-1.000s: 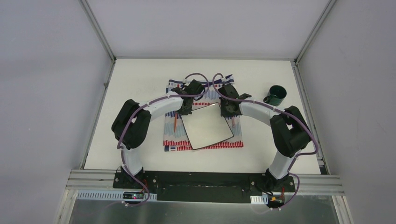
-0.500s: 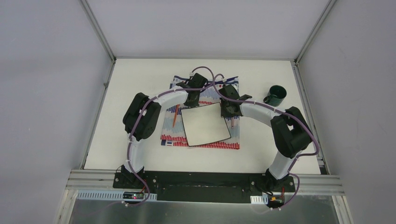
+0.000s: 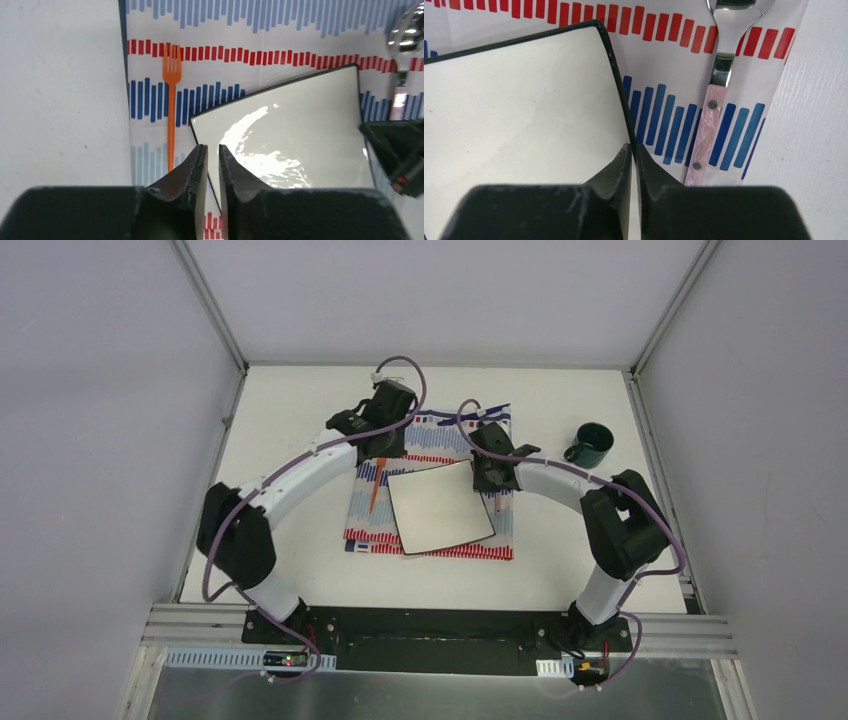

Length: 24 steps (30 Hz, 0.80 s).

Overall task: Set the dinner table for one person
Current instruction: Adjust the plate on the napkin.

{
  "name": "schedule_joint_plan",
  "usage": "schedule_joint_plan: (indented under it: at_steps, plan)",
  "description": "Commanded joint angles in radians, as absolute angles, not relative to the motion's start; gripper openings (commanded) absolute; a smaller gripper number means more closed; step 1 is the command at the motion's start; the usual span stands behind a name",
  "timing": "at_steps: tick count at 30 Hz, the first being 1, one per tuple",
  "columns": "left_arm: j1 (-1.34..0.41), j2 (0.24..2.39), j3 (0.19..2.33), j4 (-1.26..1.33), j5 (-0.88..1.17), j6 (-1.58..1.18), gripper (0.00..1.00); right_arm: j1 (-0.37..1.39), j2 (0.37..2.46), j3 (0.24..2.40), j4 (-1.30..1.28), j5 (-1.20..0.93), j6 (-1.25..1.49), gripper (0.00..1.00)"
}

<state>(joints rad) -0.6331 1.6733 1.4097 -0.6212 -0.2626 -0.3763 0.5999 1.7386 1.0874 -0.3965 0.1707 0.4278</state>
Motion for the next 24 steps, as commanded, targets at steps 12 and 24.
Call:
schedule_joint_plan:
  at_steps: [12, 24]
  plan:
    - [-0.626, 1.184, 0.988, -0.55, -0.115, -0.551, 0.44, 0.606, 1.674, 1.038, -0.446, 0.098, 0.429, 0.31]
    - [-0.626, 1.222, 0.805, -0.298, 0.033, -0.599, 0.51, 0.606, 1.639, 0.978, -0.407, 0.063, 0.455, 0.38]
